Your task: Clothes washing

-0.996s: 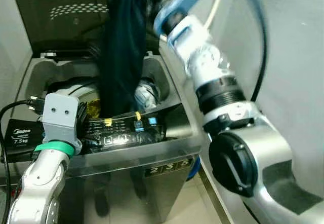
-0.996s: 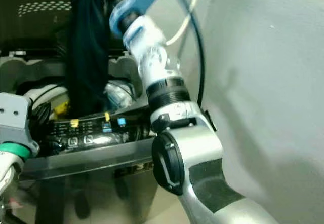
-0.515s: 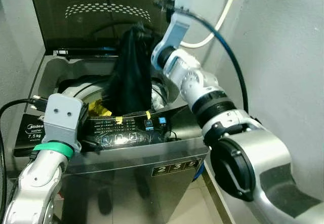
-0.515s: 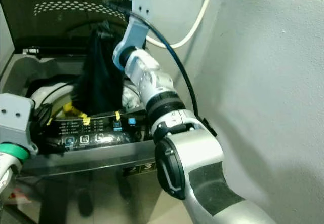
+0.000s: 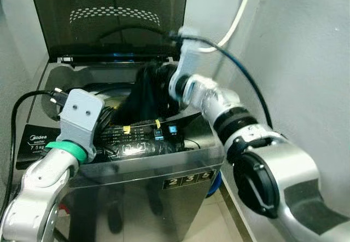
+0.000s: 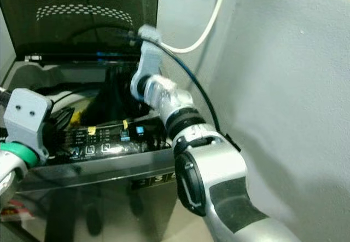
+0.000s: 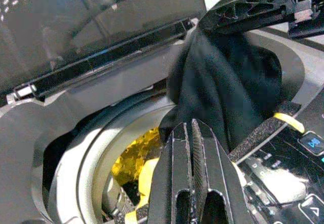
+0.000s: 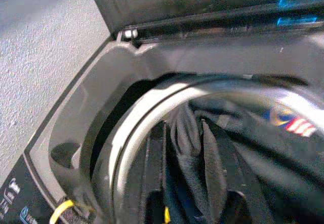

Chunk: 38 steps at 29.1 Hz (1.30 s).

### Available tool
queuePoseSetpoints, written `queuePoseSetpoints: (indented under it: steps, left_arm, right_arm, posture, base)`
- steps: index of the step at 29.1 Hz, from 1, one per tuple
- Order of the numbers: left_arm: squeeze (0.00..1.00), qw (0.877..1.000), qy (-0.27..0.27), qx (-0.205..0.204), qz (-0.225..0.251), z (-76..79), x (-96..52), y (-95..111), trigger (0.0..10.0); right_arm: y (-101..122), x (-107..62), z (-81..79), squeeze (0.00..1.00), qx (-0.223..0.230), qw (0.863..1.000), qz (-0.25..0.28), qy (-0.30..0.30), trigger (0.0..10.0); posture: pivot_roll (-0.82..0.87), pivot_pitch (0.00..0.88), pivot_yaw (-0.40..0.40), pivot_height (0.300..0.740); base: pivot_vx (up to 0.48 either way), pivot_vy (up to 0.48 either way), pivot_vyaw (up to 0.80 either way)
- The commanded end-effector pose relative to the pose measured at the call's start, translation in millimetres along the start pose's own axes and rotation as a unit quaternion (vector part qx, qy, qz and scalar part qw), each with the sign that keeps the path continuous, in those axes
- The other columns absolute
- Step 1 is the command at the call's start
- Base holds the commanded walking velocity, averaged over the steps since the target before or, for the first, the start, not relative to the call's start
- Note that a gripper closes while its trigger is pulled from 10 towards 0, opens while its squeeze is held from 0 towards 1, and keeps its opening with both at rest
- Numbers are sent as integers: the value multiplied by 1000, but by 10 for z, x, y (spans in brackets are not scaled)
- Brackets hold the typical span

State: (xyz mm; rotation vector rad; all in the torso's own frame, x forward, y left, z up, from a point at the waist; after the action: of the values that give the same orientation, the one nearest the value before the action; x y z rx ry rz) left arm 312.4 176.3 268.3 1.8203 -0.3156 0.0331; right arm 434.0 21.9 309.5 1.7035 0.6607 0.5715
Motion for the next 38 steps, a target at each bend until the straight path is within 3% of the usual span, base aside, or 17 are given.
queuePoseSetpoints:
  steps: [1,6,12,17,19,20,24,26,29,30,31,32,34,35,38]
  left_arm:
    - [0,1000,7,-3,-8,-10,9,-20,10000]
    - [0,1000,1,-13,-13,-14,15,-20,10000]
    - [0,1000,-4,-17,-14,-6,55,-2,10000]
    - [0,1000,7,-22,-17,-6,133,-8,10000]
    - [0,999,25,-31,-27,-42,178,-65,10000]
    - [0,997,41,-60,-35,-26,226,-129,10000]
    - [0,995,50,-80,-40,-6,254,-172,10000]
    - [0,994,40,-91,-37,89,279,-222,10000]
    - [0,994,40,-91,-37,89,279,-222,10000]
    - [0,994,33,-95,-36,132,288,-251,10000]
    - [0,994,33,-95,-36,132,288,-251,10000]
    - [0,994,28,-103,-16,177,308,-219,10000]
    - [0,994,28,-103,-16,177,308,-219,10000]
    - [0,993,22,-112,-3,219,316,-194,10000]
    - [0,992,26,-126,3,258,295,-228,10000]
  right_arm:
    - [66,0,-12,0,16,1000,15,3,10000]
    - [231,-40,29,0,50,998,44,4,10000]
    - [377,-104,99,0,55,996,67,6,10000]
    - [485,-214,263,0,51,993,103,-5,10000]
    - [470,-255,343,0,61,991,121,-15,10000]
    - [366,-342,505,0,33,987,147,-51,10000]
    - [287,-412,595,0,12,984,163,-74,10000]
    - [132,-664,720,0,-43,967,212,-134,10000]
    - [132,-664,720,0,-43,967,212,-134,10000]
    - [84,-803,718,0,-56,960,230,-150,10000]
    - [84,-803,718,0,-56,960,230,-150,10000]
    - [39,-970,679,0,-79,951,252,-160,10000]
    - [39,-970,679,0,-79,951,252,-160,10000]
    - [6,-1087,634,0,-73,947,272,-158,10000]
    - [-121,-1186,662,0,-52,944,275,-176,10000]
  posture:
    - [87,44,9,740]
    - [80,38,22,740]
    - [67,25,32,740]
    - [67,12,25,740]
    - [67,18,21,740]
    - [50,21,41,740]
    - [51,22,41,740]
    - [16,27,62,740]
    - [16,27,62,740]
    - [2,29,72,740]
    - [2,29,72,740]
    - [-10,22,79,740]
    - [-10,22,79,740]
    - [-18,7,66,740]
    - [-29,0,78,740]
  base:
    - [0,0,0]
    - [0,0,0]
    - [0,0,0]
    - [0,0,0]
    - [0,0,0]
    - [0,0,0]
    - [0,0,0]
    - [0,0,0]
    - [0,0,0]
    - [0,0,0]
    - [0,0,0]
    - [0,0,0]
    - [0,0,0]
    - [0,0,0]
    - [0,0,0]
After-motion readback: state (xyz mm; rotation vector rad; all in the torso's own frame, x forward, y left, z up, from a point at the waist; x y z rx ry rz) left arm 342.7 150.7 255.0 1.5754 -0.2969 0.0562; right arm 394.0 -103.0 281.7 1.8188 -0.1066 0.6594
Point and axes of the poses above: a point about 5 cm out from each wrist's last joint towards the gripper, its own x axis pointing out of the wrist towards the gripper, its own y axis along the axis of the wrist's last joint, z = x × y, the point moved 4 cm from there along x, pointing out of the wrist towards the gripper, and after that the axes turned 4 degrees about -x, right-handed, at the moved point
